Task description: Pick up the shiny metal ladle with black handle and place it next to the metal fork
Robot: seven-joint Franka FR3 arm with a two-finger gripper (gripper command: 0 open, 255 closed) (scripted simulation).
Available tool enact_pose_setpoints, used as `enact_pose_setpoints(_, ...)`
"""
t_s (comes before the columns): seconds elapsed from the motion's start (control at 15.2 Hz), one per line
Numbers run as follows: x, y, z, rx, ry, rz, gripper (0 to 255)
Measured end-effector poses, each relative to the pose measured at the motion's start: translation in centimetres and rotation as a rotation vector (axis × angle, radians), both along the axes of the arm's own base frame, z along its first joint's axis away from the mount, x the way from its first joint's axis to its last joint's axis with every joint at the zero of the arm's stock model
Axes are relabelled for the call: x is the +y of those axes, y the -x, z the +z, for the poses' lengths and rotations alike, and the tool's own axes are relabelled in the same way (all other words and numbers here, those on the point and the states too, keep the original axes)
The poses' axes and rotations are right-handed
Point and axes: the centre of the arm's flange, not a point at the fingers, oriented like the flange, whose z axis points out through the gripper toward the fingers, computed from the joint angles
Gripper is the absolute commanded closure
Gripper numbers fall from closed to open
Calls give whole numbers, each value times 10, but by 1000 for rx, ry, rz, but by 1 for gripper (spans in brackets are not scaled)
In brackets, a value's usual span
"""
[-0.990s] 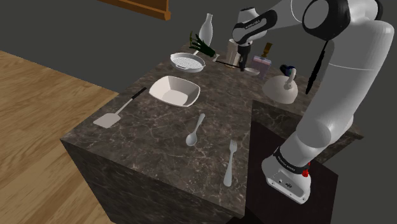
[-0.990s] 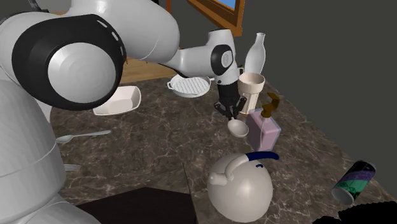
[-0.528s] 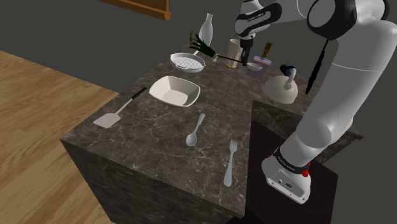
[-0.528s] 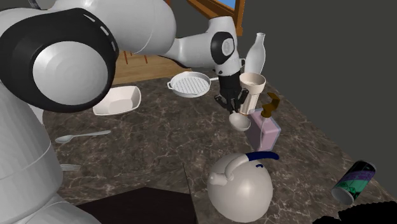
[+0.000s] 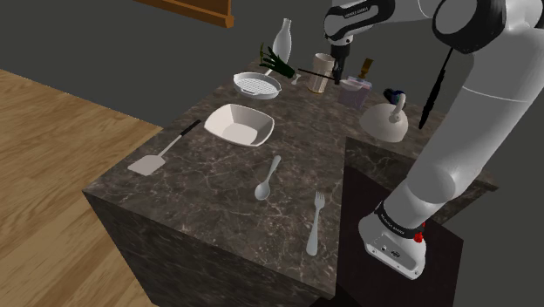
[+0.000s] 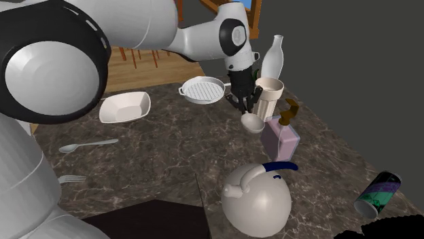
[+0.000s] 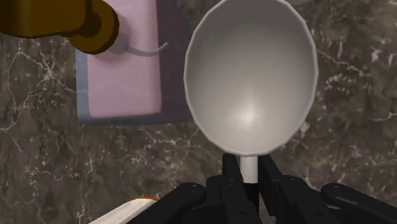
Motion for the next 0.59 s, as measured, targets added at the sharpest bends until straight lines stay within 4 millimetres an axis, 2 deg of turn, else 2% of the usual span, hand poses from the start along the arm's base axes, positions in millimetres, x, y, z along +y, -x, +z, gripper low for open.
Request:
enact_pose_setpoints(0.4, 69, 8, 3, 1, -1, 0, 255)
enact_pose_setpoints(0.59, 114, 18, 4, 0, 0, 1, 255)
